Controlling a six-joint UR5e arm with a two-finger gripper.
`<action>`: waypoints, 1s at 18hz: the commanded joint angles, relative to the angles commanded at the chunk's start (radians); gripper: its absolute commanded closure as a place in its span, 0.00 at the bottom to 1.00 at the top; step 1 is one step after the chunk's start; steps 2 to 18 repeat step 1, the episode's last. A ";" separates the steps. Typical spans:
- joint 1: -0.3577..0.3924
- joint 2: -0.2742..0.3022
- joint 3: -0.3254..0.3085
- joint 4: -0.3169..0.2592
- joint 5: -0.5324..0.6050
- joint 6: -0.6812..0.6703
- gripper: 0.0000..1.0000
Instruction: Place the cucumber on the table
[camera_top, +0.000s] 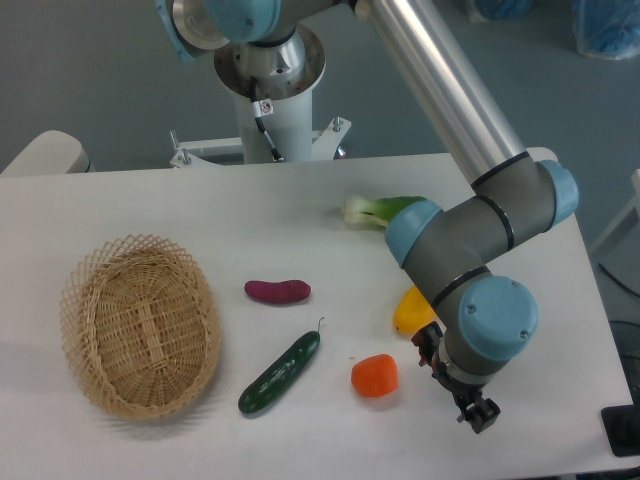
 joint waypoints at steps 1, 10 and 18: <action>-0.002 0.000 -0.002 0.002 0.000 0.000 0.00; -0.002 0.000 -0.002 0.002 0.000 0.000 0.00; -0.002 0.000 -0.002 0.002 0.000 0.000 0.00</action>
